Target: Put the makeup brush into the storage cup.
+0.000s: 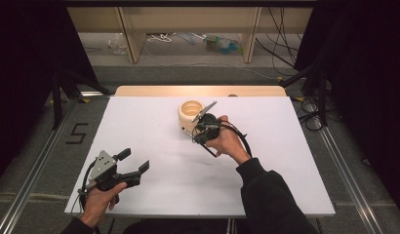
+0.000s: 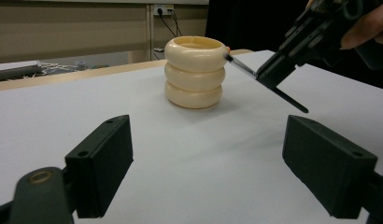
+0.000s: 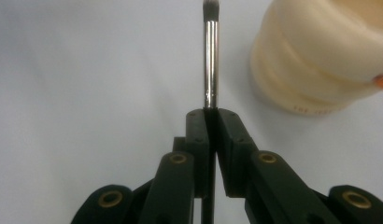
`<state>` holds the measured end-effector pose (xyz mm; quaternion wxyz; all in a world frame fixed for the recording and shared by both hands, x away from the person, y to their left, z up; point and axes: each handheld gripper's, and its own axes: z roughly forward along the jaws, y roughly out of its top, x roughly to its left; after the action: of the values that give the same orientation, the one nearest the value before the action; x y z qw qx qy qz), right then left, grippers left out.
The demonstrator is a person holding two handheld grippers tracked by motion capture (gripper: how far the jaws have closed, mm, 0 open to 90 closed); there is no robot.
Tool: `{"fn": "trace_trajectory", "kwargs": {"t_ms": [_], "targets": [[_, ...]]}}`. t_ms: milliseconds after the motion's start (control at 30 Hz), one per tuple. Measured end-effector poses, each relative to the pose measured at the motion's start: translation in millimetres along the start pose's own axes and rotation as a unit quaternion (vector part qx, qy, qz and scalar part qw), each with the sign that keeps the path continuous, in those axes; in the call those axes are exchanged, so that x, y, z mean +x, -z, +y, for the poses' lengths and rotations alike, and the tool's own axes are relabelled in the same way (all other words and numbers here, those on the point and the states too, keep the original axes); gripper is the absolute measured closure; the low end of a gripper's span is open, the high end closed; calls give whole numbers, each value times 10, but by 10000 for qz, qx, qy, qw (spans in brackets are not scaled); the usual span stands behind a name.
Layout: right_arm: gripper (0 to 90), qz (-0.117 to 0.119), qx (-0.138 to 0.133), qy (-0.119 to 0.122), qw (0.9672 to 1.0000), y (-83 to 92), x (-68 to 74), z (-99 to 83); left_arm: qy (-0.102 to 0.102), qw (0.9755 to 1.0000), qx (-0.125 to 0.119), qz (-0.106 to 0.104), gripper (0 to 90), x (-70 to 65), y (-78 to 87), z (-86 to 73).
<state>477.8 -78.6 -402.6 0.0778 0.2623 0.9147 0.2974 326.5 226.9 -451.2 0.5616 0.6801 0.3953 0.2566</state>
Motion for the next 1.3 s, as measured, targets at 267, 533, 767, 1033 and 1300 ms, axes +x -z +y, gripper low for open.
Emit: {"fn": "trace_trajectory", "kwargs": {"t_ms": [267, 533, 767, 1033, 1300], "targets": [[840, -67, -1162, -225, 9929, 184, -47, 27, -4, 10000, 23, 19, 162, -1, 2, 0], [840, -170, -1799, -333, 9830, 272, -124, 73, 15, 10000, 9, 17, 162, 0, -2, -3], [840, -314, -2120, -427, 9758, 286, -181, 106, 181, 9998, 13, -3, 162, -16, 0, -9], [840, -458, -2347, -395, 9702, 325, -229, 167, -3, 10000, -22, 44, 162, 9, -2, -3], [840, -502, -2531, -493, 9649, 329, -279, 188, -31, 10000, -41, 40, 161, 17, -3, -1]]}}
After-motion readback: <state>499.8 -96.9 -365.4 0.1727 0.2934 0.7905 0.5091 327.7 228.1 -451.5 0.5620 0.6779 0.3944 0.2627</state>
